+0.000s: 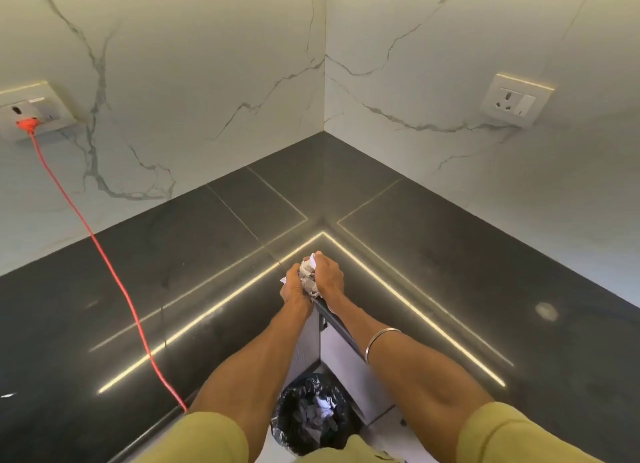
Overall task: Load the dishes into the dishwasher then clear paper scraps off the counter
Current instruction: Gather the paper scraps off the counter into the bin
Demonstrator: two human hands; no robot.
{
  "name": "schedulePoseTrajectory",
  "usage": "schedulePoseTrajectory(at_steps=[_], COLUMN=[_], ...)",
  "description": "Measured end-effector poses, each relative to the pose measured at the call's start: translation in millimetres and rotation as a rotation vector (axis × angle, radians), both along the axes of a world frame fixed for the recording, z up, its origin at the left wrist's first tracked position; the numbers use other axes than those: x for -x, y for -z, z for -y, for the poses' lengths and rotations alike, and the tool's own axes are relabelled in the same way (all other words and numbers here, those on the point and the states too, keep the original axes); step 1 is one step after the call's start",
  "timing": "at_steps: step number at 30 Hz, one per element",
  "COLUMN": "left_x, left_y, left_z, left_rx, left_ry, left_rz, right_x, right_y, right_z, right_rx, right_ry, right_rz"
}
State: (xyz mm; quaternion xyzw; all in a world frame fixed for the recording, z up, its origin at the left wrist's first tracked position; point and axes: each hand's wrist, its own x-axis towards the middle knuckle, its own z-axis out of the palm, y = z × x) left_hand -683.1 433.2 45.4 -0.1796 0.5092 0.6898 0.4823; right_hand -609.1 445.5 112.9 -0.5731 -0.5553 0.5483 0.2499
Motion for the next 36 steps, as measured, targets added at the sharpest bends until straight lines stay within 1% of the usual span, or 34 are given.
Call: schedulePoseTrajectory(at_steps=[2, 4, 6, 10, 14, 18, 20, 23, 27, 30, 32, 34, 35, 36], left_x=[-1, -13, -20, -31, -47, -67, -71, -79, -92, -96, -96, -94, -94, -94], left_y=[9, -17, -26, -27, -22, -16, -9, 8, 25, 38, 52, 81, 98, 118], left_z=[20, 54, 78, 119, 149, 174, 181, 188, 191, 191, 189, 187, 184, 182], left_rx=[-0.034, -0.033, -0.008, -0.003, 0.009, 0.114, 0.160, 0.220, 0.299, 0.348, 0.377, 0.409, 0.420, 0.432], left_ry=[0.002, 0.003, -0.011, 0.018, 0.023, -0.026, -0.008, 0.037, 0.049, 0.049, 0.046, 0.057, 0.071, 0.088], left_rz=[0.019, -0.012, -0.035, -0.026, -0.016, -0.009, -0.016, -0.026, -0.071, -0.052, -0.029, -0.015, -0.007, -0.006], right_x=[-2, -2, -5, -15, -26, -40, -46, -54, -66, -73, -75, -77, -78, -78], right_y=[2, 9, 13, 17, 22, 40, 54, 71, 88, 108, 124, 146, 158, 171], right_z=[23, 47, 70, 109, 141, 161, 168, 174, 179, 182, 180, 178, 177, 176], right_rx=[-0.023, -0.026, -0.012, 0.004, 0.064, 0.154, 0.201, 0.177, 0.127, 0.106, 0.113, 0.119, 0.163, 0.248], right_ry=[0.013, 0.036, 0.047, 0.056, 0.084, 0.115, 0.109, 0.053, -0.037, -0.157, -0.189, -0.164, -0.111, -0.027], right_rz=[0.028, 0.028, 0.026, 0.045, 0.094, 0.100, 0.068, 0.079, 0.175, 0.302, 0.356, 0.329, 0.260, 0.147])
